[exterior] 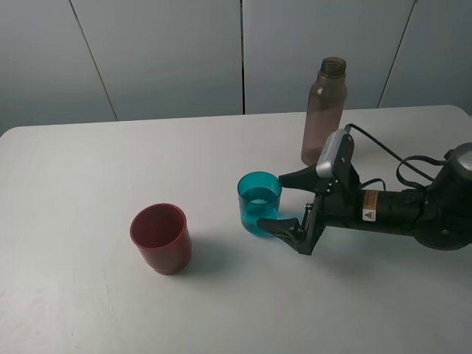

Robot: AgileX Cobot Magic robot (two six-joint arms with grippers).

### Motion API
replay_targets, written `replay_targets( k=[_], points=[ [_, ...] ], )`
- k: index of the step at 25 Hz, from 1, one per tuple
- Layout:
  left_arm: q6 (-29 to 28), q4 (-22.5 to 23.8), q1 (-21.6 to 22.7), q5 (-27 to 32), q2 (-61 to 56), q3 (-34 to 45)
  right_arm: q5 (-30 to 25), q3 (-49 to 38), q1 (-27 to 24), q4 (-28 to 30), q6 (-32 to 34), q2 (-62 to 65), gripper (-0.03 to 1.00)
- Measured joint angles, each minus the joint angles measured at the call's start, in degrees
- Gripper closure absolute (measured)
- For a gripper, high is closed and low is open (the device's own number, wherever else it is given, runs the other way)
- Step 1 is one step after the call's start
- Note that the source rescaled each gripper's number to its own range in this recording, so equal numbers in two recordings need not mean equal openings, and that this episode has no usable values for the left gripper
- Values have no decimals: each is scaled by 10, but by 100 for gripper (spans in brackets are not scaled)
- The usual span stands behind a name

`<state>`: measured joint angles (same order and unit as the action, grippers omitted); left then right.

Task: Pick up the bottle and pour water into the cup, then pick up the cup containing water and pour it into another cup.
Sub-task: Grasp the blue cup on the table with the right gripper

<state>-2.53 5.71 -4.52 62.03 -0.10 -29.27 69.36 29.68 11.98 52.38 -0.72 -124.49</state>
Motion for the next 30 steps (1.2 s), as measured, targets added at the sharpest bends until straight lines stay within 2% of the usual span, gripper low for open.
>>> replay_targets(
  k=[6, 9, 18, 30],
  points=[
    [0, 0, 0, 0, 0, 0, 0, 28, 0, 17, 31, 0, -3],
    [0, 0, 0, 0, 0, 0, 0, 42, 0, 43, 48, 0, -3],
    [0, 0, 0, 0, 0, 0, -35, 76, 0, 107, 152, 0, -3],
    [0, 0, 0, 0, 0, 0, -42, 91, 7, 117, 171, 0, -3]
  ],
)
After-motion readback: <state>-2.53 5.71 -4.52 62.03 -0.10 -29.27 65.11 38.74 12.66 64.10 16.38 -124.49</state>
